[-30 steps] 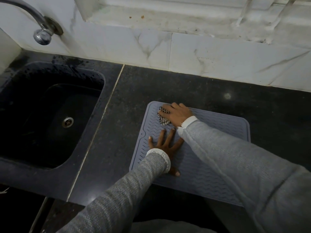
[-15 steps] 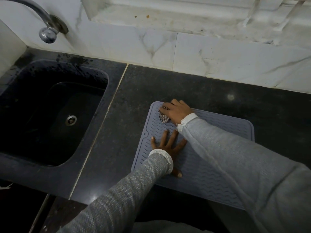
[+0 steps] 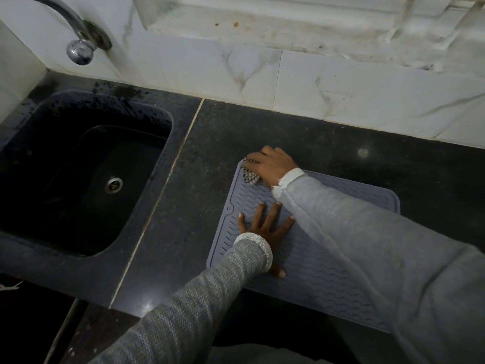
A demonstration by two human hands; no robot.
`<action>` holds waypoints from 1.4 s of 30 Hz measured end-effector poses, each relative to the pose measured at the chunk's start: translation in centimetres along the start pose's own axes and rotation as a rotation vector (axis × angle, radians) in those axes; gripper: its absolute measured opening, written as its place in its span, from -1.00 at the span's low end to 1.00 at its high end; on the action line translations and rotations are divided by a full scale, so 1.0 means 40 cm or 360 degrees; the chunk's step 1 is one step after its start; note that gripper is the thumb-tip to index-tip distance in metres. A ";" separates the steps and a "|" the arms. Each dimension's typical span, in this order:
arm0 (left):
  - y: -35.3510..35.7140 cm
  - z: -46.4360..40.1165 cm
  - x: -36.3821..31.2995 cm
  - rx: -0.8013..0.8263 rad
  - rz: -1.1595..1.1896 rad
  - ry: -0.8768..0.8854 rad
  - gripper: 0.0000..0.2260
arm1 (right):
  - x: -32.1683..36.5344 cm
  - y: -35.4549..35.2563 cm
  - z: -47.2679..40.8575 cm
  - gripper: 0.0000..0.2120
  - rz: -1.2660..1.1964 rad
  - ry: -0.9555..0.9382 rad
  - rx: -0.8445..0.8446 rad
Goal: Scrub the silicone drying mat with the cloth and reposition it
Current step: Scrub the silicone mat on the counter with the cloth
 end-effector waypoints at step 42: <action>0.007 -0.009 0.001 0.0005 0.0061 -0.0039 0.20 | -0.031 0.082 0.101 -0.44 0.0212 -0.0113 0.0013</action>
Point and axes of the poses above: each hand's wrist, its own z-axis away from the middle knuckle, its own y-axis out of the palm, x = y × z, the point moved 4 cm from there along -z, towards the middle knuckle, and after that the axes turned 13 degrees about y, right-handed, at the moved point
